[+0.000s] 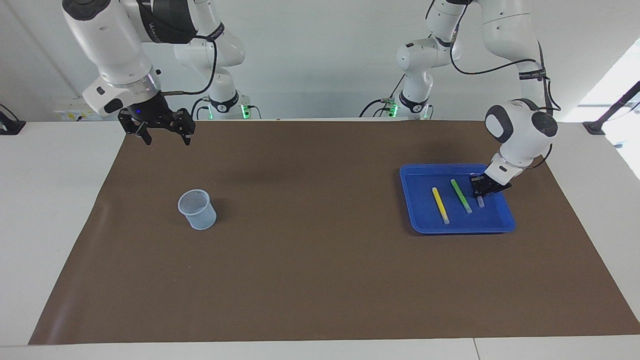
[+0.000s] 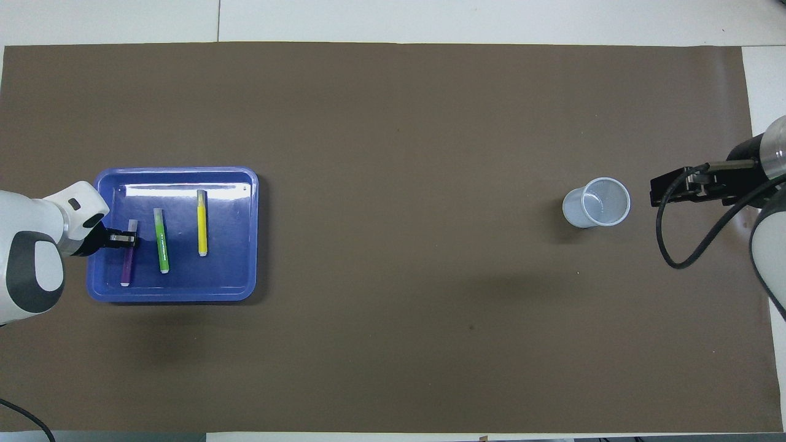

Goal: Transfer and insert pens with both arms
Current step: 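Close the left gripper on the purple pen and lift it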

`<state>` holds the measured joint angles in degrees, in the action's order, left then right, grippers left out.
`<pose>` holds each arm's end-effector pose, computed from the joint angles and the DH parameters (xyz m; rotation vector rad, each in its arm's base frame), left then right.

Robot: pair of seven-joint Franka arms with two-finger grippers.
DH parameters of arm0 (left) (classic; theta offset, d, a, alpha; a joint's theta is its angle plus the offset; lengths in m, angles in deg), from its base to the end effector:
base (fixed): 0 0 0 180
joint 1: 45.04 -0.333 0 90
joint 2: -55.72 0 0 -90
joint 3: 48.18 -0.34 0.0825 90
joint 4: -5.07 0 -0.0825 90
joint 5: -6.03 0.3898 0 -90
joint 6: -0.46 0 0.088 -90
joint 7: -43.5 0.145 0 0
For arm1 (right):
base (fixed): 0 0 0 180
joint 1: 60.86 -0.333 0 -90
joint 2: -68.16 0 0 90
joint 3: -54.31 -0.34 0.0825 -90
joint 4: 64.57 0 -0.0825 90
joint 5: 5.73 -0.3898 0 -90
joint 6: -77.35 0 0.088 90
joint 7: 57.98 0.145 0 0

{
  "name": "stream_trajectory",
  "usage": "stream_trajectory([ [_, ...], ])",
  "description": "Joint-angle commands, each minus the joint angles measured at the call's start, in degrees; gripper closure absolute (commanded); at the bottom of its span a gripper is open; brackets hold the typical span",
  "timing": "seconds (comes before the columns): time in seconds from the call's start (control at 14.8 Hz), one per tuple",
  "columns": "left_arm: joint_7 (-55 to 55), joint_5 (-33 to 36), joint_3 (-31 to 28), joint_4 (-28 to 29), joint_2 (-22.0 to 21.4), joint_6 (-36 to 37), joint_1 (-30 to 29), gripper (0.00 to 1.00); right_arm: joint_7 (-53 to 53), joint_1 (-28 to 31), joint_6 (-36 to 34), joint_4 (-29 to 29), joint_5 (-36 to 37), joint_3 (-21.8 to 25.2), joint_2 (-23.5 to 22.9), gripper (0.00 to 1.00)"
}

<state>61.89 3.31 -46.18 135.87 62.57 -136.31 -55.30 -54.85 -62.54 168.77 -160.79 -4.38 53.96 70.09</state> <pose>0.5266 0.0747 0.2820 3.0948 -0.2197 -0.0102 0.5463 0.0160 0.5795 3.1146 -0.0281 -0.0763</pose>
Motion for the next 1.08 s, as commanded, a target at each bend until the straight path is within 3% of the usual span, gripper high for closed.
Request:
stream_trajectory([
  [0.0,-0.5,0.1,0.4,1.0,0.4,-1.4,-0.5,1.00,-1.5,0.4,0.2,-1.7,-1.0,-0.1,1.5,0.00],
  [0.68,-5.2,0.1,0.4,-5.3,-2.5,11.5,0.7,1.00,-0.8,0.4,0.4,-1.5,-3.4,-0.3,1.4,0.00],
  [0.88,-10.7,0.1,0.9,-11.8,-3.3,21.8,1.4,1.00,-0.8,0.4,0.8,-1.3,-5.4,-0.3,1.4,0.00],
  [1.02,-19.2,0.0,1.0,-19.2,-3.2,31.7,5.1,1.00,-0.8,0.4,0.9,-1.2,-10.5,-0.3,1.5,0.00],
])
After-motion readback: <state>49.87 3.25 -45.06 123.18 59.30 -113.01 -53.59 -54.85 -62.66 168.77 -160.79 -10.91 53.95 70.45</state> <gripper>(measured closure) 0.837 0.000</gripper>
